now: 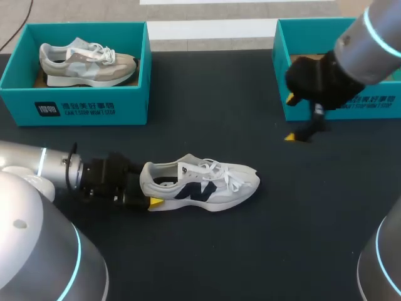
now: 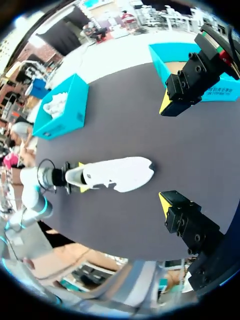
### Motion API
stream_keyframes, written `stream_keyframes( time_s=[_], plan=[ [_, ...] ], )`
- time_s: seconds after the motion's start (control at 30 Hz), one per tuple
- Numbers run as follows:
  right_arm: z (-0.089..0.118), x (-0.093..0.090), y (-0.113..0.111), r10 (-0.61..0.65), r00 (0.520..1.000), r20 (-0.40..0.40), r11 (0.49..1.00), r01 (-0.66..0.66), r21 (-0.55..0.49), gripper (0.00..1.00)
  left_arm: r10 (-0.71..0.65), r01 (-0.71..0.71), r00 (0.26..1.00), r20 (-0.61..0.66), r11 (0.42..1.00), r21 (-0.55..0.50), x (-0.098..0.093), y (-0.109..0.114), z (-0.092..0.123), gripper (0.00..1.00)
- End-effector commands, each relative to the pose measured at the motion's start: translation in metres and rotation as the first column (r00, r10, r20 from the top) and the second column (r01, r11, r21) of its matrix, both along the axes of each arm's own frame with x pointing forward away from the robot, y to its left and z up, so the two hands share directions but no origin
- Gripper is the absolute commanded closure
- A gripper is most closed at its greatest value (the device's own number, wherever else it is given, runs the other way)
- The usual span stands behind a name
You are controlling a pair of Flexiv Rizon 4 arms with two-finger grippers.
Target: Take the shoe out of the shoebox, open the shoe tongue, remove and reinsert the insole, then place the shoe into the shoebox
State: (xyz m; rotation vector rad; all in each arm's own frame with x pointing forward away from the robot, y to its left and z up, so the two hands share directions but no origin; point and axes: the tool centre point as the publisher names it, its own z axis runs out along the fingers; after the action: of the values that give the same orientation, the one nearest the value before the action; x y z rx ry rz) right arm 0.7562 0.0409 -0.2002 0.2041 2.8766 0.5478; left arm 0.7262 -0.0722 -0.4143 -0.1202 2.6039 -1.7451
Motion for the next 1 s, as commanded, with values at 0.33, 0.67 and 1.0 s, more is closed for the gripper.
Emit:
stream_keyframes(
  time_s=[0.33, 0.67, 1.0],
  plan=[
    [-0.001, 0.006, 0.058, -0.668, 0.743, -0.049, 0.744, 0.667, -0.038, 0.00, 0.000, 0.000, 1.000, -0.001, 1.000, 0.002, -0.001, 0.001, -0.001, 1.00],
    [-0.001, 0.006, 0.058, -0.668, 0.743, -0.049, 0.744, 0.667, -0.038, 0.00, 0.000, 0.000, 1.000, -0.001, 1.000, 0.002, -0.001, 0.001, -0.001, 1.00],
    [-0.009, 0.008, 0.089, -0.771, 0.636, -0.038, 0.637, 0.767, -0.079, 0.00, 0.000, 0.000, 1.000, -0.001, 1.000, 0.002, -0.001, 0.001, -0.001, 1.00]
  ],
)
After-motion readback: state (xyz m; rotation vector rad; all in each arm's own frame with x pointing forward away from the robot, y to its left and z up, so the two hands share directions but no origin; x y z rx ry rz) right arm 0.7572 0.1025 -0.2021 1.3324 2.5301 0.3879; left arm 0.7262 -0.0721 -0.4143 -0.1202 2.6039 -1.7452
